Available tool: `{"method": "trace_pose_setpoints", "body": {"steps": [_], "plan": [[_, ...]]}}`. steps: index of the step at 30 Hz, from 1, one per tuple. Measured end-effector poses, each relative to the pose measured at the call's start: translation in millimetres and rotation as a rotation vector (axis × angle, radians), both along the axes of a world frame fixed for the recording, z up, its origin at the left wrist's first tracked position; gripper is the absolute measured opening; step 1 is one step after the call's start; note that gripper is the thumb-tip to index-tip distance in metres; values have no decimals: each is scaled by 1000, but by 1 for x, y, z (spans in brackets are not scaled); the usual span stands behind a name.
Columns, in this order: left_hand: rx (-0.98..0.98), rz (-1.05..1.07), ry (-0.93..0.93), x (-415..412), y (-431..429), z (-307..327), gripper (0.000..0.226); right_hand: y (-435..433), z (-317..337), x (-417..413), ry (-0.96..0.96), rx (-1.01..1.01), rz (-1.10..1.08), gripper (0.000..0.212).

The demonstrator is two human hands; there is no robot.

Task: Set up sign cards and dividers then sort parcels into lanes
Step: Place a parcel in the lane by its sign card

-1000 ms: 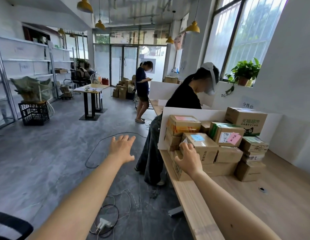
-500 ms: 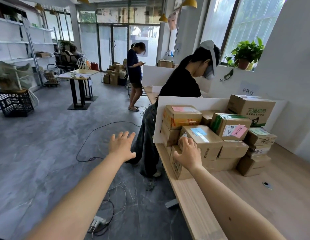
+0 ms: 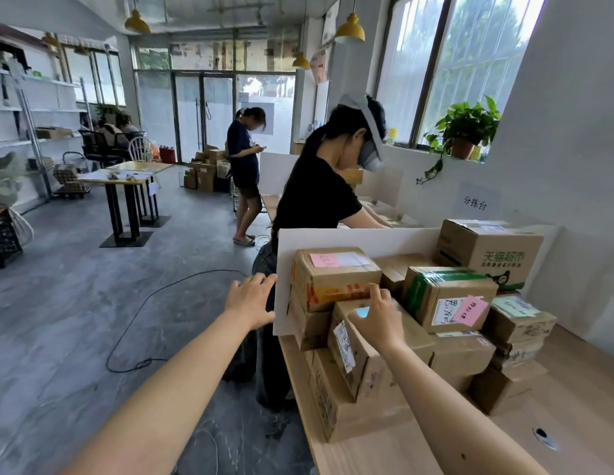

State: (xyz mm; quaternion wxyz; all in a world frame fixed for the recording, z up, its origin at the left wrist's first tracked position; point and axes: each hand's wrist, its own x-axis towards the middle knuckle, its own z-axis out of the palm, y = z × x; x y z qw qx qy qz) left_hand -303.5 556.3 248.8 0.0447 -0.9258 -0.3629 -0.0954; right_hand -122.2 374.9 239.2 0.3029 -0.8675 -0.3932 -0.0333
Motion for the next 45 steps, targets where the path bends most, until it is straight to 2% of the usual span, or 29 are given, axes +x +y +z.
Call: {"method": "trace_pose_setpoints", "body": {"steps": [13, 21, 28, 32, 34, 39, 45], "plan": [[-280, -57, -31, 64, 64, -17, 88, 43, -14, 33, 63, 6, 38, 64], [-411, -168, -59, 110, 115, -22, 92, 100, -23, 33, 196, 11, -50, 84], [-568, -300, -138, 153, 155, -33, 102, 145, -35, 21, 183, -74, -183, 87], [-668, -374, -187, 164, 172, -40, 95, 152, -43, 13, 206, -84, -246, 86], [-679, -417, -202, 168, 182, -48, 100, 152, -45, 10, 206, -89, -274, 86], [-766, -522, -206, 175, 189, -50, 106, 153, -47, 8, 261, -12, -305, 86], [-781, -679, -303, 183, 195, -59, 110, 161, -53, -3, 292, 121, -364, 91]]}}
